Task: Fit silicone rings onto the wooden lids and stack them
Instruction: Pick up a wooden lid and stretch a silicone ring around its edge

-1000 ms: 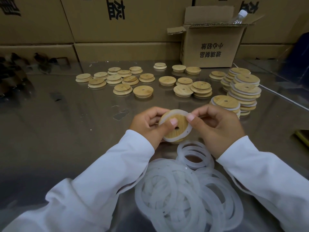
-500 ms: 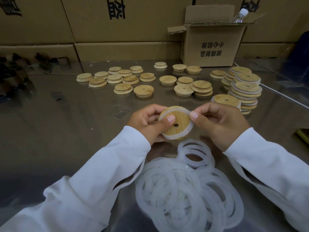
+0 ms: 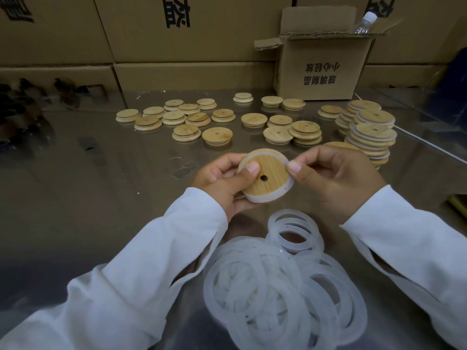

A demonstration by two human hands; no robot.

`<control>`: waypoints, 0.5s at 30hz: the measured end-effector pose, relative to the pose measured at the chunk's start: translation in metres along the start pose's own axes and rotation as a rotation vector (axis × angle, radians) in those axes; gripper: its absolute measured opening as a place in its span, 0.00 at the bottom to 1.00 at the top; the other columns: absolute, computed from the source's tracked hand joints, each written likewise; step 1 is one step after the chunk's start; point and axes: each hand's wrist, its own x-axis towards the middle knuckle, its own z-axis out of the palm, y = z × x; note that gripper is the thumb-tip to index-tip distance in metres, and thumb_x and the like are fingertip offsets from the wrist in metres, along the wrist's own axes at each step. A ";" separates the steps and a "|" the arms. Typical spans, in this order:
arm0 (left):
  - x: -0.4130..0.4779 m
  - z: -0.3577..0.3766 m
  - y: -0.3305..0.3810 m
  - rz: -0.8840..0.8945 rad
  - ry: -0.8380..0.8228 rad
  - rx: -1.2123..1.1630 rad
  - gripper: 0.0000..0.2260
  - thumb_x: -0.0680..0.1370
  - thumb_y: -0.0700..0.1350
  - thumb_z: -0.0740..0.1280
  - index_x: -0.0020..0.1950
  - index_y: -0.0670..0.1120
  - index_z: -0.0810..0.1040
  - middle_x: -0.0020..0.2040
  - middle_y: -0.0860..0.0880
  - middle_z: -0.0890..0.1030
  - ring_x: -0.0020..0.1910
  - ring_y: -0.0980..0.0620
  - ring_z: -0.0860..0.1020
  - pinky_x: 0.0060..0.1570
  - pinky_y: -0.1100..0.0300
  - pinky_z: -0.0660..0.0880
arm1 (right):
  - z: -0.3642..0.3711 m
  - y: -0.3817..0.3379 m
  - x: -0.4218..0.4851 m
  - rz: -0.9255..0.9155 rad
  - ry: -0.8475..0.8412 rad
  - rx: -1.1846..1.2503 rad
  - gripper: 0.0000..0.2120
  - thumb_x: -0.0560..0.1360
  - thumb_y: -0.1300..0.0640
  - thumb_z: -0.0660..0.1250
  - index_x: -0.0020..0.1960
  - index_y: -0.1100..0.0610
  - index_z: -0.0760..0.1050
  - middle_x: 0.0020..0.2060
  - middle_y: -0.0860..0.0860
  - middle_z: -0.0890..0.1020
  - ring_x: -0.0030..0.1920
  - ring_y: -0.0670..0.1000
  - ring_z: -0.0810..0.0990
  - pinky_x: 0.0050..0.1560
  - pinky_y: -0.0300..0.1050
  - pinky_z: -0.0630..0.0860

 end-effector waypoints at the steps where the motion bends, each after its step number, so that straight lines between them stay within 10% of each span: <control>1: 0.000 0.000 0.000 -0.001 -0.008 0.000 0.08 0.66 0.42 0.67 0.44 0.45 0.78 0.36 0.50 0.84 0.37 0.54 0.82 0.35 0.56 0.80 | -0.001 0.000 0.000 -0.002 0.005 0.004 0.07 0.71 0.57 0.69 0.35 0.48 0.77 0.34 0.45 0.82 0.40 0.46 0.80 0.45 0.39 0.76; 9: -0.003 0.001 -0.007 0.002 0.037 0.036 0.09 0.66 0.42 0.69 0.45 0.44 0.78 0.37 0.48 0.84 0.38 0.52 0.82 0.35 0.57 0.80 | 0.007 0.005 -0.007 0.072 0.022 0.130 0.03 0.68 0.58 0.71 0.38 0.51 0.77 0.33 0.45 0.82 0.36 0.42 0.81 0.42 0.33 0.77; 15: -0.002 0.000 -0.007 0.046 0.069 0.008 0.10 0.65 0.39 0.70 0.45 0.44 0.78 0.36 0.49 0.84 0.38 0.52 0.83 0.35 0.58 0.80 | 0.018 0.008 -0.012 0.131 0.133 0.057 0.03 0.68 0.55 0.71 0.37 0.51 0.77 0.34 0.49 0.83 0.40 0.50 0.83 0.48 0.53 0.79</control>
